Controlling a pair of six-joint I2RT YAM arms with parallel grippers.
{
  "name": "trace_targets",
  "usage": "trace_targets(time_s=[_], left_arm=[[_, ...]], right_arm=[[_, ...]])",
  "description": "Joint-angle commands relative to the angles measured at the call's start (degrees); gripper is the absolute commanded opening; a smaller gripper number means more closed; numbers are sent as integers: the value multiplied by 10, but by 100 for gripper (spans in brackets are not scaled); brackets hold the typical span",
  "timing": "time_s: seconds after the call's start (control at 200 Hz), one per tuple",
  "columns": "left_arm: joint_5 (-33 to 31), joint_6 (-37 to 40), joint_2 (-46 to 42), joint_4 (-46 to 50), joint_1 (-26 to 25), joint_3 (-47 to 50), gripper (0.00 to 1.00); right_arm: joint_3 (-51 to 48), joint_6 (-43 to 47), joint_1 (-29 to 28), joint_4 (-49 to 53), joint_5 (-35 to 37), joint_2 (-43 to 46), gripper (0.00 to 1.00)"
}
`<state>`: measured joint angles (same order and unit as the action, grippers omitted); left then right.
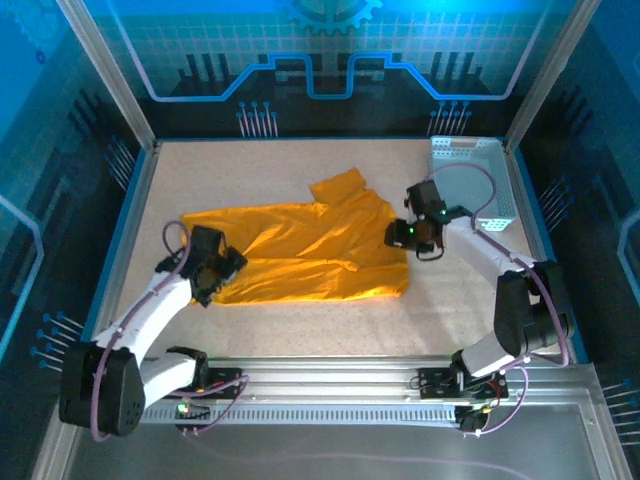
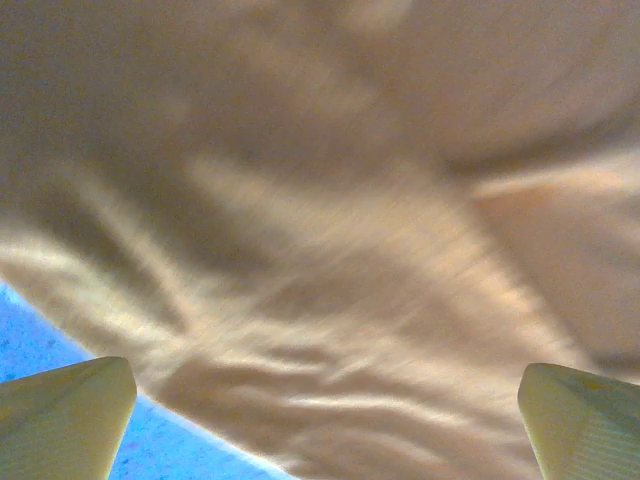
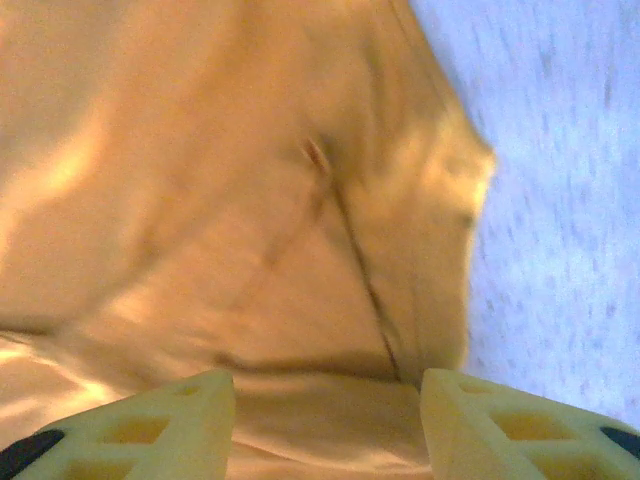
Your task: Fold the inside-out t-shirt
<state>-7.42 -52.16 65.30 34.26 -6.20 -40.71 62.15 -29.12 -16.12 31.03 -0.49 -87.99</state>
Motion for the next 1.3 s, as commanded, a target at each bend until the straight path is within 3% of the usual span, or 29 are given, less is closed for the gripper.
trace_targets(time_s=[0.0,0.095,0.33,0.595,0.89,1.296], left_arm=[[-51,70,86,42,35,-156,99],[-84,88,187,77,65,-270,99],[-64,110,395,81,128,-434,99],[-38,133,539,114,174,-570,96],[-25,123,615,148,195,-628,92],[-40,116,638,177,202,-634,87]], right_arm=[[108,48,-7,8,2,-44,53],[187,71,-10,7,3,-111,53],[339,123,-12,-6,-11,-250,53],[481,167,-14,18,-22,-377,53],[602,168,-14,48,-39,-486,52],[715,163,-19,96,-33,-569,53]])
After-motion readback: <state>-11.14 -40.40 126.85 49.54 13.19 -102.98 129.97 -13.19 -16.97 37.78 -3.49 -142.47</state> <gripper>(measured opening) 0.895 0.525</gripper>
